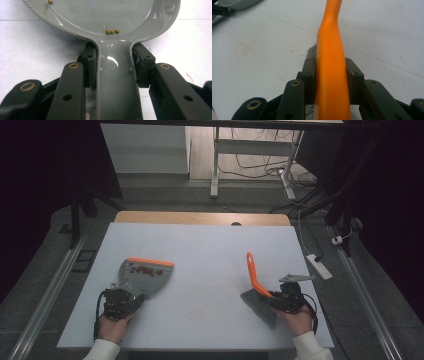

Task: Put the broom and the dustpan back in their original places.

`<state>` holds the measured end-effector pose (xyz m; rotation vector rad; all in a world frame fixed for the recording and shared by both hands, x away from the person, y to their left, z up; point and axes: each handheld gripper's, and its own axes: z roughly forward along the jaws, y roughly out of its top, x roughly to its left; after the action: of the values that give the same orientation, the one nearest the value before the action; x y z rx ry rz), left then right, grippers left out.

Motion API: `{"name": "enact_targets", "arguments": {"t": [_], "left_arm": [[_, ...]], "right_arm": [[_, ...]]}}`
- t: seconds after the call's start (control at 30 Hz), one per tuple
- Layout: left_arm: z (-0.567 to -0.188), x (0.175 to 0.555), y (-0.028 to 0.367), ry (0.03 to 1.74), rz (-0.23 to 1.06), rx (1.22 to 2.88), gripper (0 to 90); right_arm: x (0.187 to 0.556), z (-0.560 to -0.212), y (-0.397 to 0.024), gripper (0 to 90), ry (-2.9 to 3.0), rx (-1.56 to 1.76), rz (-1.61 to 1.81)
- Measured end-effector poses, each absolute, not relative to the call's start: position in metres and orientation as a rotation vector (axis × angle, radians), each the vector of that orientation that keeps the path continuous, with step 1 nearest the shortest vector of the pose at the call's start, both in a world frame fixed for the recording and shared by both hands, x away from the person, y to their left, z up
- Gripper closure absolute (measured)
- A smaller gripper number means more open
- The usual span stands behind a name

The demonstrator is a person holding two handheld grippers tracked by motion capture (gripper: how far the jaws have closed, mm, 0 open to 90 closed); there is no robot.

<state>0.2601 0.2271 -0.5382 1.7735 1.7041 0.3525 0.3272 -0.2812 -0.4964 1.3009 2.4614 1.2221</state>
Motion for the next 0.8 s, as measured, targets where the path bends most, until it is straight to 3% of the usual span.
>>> {"name": "enact_targets", "arguments": {"t": [0.43,0.8], "left_arm": [[-0.538,0.260,0.227,1.675,0.340,1.787,55.0],[-0.535,0.258,0.230,1.680,0.366,1.779,41.0]], "right_arm": [[0.334,-0.503,-0.283,58.7,2.475,1.307,1.149],[0.343,-0.510,-0.285,48.0,2.490,1.377,1.070]]}}
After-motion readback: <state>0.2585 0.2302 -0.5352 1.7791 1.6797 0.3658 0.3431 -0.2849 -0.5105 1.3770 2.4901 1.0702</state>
